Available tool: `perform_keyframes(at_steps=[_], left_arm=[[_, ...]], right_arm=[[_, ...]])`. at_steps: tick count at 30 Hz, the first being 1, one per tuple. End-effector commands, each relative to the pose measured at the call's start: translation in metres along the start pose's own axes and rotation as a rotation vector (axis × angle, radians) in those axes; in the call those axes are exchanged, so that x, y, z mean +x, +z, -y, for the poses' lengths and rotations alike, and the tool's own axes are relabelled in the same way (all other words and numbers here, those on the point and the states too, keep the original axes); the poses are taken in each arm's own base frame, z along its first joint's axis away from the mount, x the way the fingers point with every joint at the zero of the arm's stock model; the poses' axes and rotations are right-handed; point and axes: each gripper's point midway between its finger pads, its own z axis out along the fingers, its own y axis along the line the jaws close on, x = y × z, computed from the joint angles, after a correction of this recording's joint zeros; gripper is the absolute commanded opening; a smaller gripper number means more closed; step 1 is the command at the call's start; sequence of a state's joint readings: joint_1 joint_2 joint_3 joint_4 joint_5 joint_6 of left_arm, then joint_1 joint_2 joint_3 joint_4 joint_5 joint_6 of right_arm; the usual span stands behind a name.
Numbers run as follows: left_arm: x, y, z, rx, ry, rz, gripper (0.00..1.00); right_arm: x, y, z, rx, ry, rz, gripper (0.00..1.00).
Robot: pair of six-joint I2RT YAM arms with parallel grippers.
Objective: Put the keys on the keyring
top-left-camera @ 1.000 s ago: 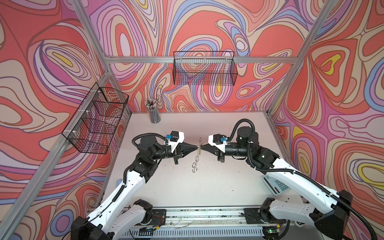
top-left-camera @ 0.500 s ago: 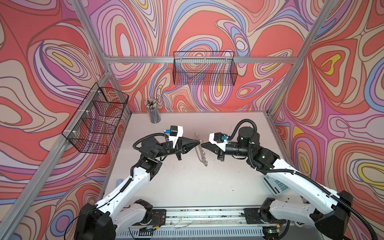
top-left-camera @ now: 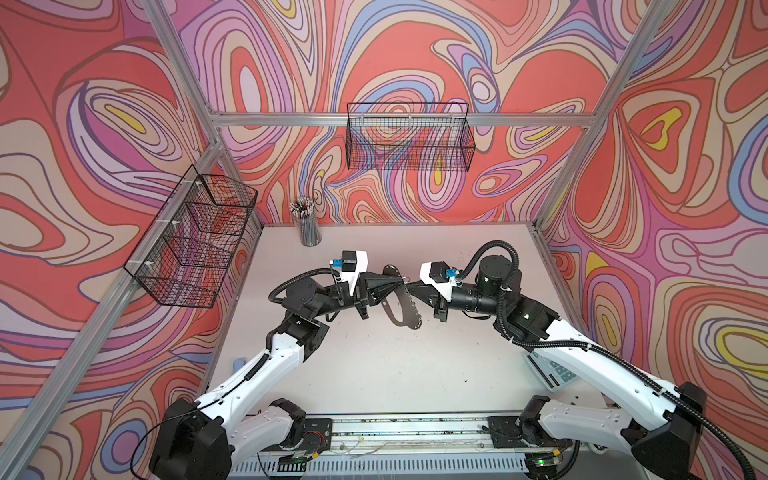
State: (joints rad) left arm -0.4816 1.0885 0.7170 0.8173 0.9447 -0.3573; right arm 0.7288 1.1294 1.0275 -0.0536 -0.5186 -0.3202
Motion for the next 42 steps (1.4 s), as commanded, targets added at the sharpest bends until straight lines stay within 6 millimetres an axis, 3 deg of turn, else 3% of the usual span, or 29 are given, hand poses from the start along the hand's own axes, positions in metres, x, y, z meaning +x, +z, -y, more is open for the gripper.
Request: perform_keyframes(at_steps=[1,3,4,10,14,18,22,25,33,42], left_arm=[[-0.009,-0.002,0.012,0.014,0.069,0.014,0.00],[-0.010,-0.003,0.012,0.010,0.072,0.017,0.00],[-0.010,-0.003,0.012,0.010,0.069,0.020,0.00],[-0.014,-0.002,0.013,0.020,0.055,0.033,0.00],[-0.013,-0.001,0.012,0.017,0.047,0.033,0.00],[-0.012,-0.001,0.011,0.021,0.042,0.033,0.00],[-0.011,0.000,0.010,0.023,0.040,0.029,0.00],[-0.011,0.000,0.010,0.021,0.044,0.030,0.00],[-0.010,0.000,0.011,0.021,0.047,0.026,0.00],[0.002,-0.003,0.008,-0.010,0.057,-0.033,0.00]], right_arm=[[0.005,-0.007,0.005,0.069,0.002,-0.006,0.00],[0.007,-0.010,0.006,0.087,0.008,0.005,0.25],[0.008,-0.010,0.005,0.087,0.019,0.007,0.29],[0.021,-0.006,0.000,0.072,0.093,0.043,0.35],[0.016,-0.003,-0.008,0.022,0.135,0.112,0.43],[0.013,0.000,-0.009,0.001,0.165,0.146,0.45],[0.009,-0.001,-0.010,-0.001,0.165,0.177,0.43],[0.010,0.001,-0.011,-0.012,0.173,0.172,0.36],[0.012,0.002,-0.009,-0.002,0.170,0.152,0.00],[0.011,-0.003,-0.008,0.007,0.132,0.070,0.00]])
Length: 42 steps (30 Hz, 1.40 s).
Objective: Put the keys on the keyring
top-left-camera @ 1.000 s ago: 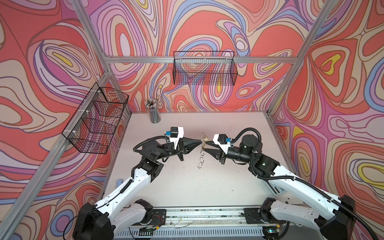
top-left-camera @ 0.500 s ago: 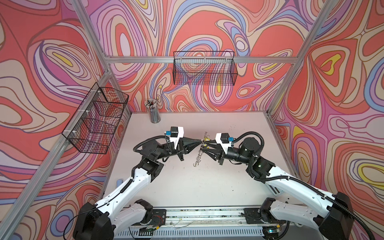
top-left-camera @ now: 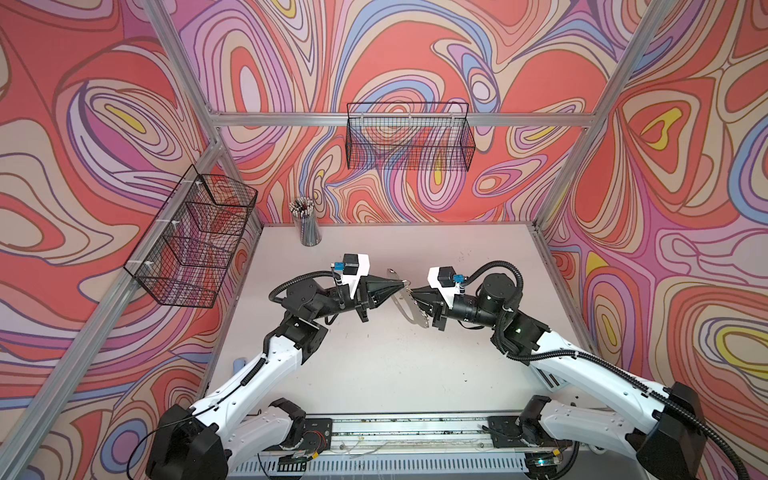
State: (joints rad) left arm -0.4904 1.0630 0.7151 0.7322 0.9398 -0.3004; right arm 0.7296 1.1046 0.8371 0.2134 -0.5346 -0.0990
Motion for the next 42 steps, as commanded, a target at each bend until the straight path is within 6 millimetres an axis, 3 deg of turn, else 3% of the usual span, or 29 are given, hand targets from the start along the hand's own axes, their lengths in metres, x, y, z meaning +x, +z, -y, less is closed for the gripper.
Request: perform_keyframes(at_steps=[1,16,26,28,30,33,41,42], left_arm=[[-0.004,-0.002,0.005,-0.004,0.052,-0.004,0.00],[0.015,-0.005,-0.003,-0.051,0.052,-0.102,0.00],[0.030,-0.008,-0.016,-0.123,0.050,-0.166,0.00],[0.032,-0.007,-0.017,-0.121,0.030,-0.169,0.08],[0.030,-0.007,-0.018,-0.127,0.032,-0.162,0.25],[0.024,-0.012,-0.021,-0.182,0.054,-0.143,0.43],[0.007,-0.044,-0.031,-0.422,0.082,-0.100,0.68],[0.005,-0.049,-0.031,-0.447,0.088,-0.091,0.75]], right_arm=[[-0.010,-0.004,0.000,0.012,-0.042,-0.029,0.00],[-0.020,-0.016,0.019,0.145,-0.106,-0.080,0.00],[-0.021,-0.018,0.016,0.129,-0.127,-0.127,0.00],[-0.019,-0.016,0.019,0.140,-0.117,-0.138,0.00],[-0.017,-0.014,0.024,0.157,-0.111,-0.156,0.00],[-0.010,-0.007,0.035,0.193,-0.096,-0.190,0.00],[0.029,0.033,0.069,0.250,-0.051,-0.254,0.00],[0.034,0.041,0.073,0.250,-0.041,-0.255,0.00]])
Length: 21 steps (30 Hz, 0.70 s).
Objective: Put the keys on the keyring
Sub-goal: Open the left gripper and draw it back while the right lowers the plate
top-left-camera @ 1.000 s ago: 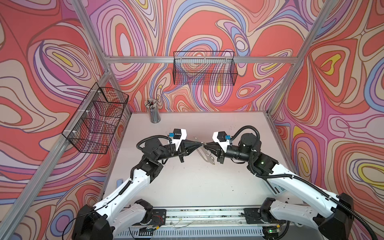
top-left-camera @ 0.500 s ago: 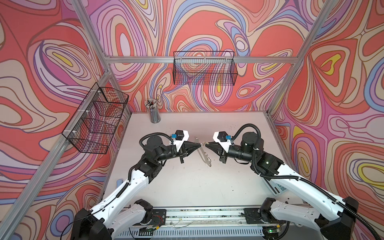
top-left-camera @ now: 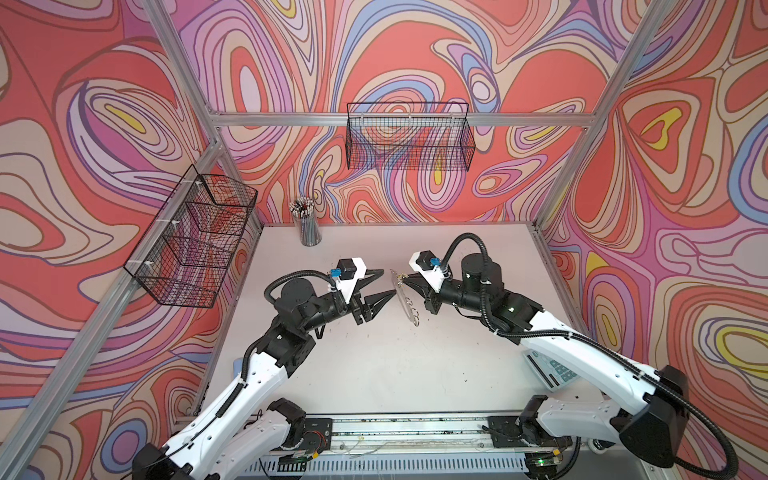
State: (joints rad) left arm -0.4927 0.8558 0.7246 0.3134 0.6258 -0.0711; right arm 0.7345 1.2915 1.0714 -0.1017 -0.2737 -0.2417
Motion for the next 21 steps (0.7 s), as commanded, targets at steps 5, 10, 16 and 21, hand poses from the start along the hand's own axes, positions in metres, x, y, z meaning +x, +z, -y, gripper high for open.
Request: perform_keyframes(at_steps=[5,10,16,21], left_arm=[[0.003,-0.039,-0.025,-0.274,0.028,0.015,0.86],[0.005,-0.055,-0.024,-0.321,0.050,0.008,0.90],[0.007,-0.066,-0.027,-0.373,0.063,0.019,0.91],[0.008,-0.067,-0.027,-0.377,0.069,0.018,0.91]], right_arm=[[0.018,0.071,0.021,0.024,0.054,-0.001,0.00],[0.050,0.133,0.034,0.013,0.137,-0.076,0.00],[0.078,0.176,0.039,-0.017,0.284,-0.124,0.00],[0.113,0.185,0.052,0.036,0.325,-0.201,0.00]])
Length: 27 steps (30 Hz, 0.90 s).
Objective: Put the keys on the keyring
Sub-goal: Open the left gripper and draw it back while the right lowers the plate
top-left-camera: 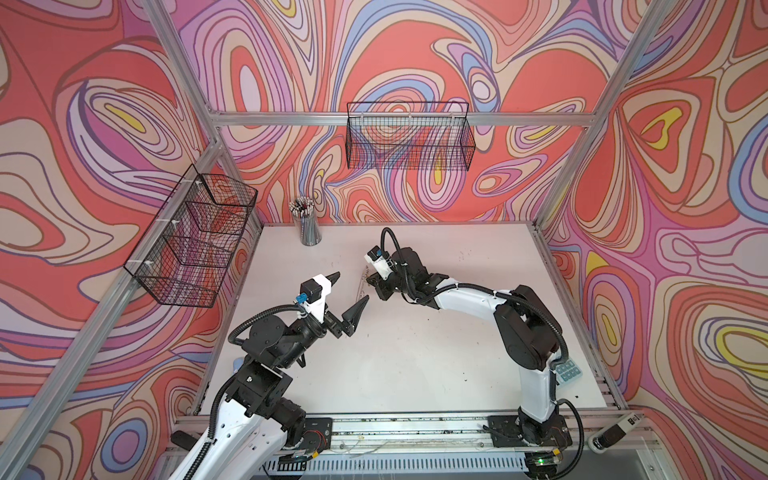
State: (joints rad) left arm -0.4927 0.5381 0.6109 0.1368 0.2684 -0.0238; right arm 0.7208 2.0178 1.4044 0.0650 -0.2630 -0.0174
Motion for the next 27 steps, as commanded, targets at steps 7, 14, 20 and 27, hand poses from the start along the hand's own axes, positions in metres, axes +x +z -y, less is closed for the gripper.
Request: perform_keyframes(at_steps=[7,14,20,27], left_arm=[[0.010,0.001,-0.003,-0.014,0.012,-0.026,0.91],[0.013,0.004,-0.003,-0.010,0.011,-0.037,0.91],[0.015,0.005,-0.003,-0.011,0.009,-0.043,0.92],[0.016,0.006,-0.004,-0.012,0.011,-0.050,0.92]], right_arm=[[0.031,-0.005,0.045,0.088,0.094,-0.073,0.00],[0.064,-0.026,0.055,0.128,0.100,-0.162,0.00],[0.087,-0.041,0.048,0.126,0.110,-0.211,0.00],[0.112,-0.052,0.043,0.124,0.145,-0.261,0.00]])
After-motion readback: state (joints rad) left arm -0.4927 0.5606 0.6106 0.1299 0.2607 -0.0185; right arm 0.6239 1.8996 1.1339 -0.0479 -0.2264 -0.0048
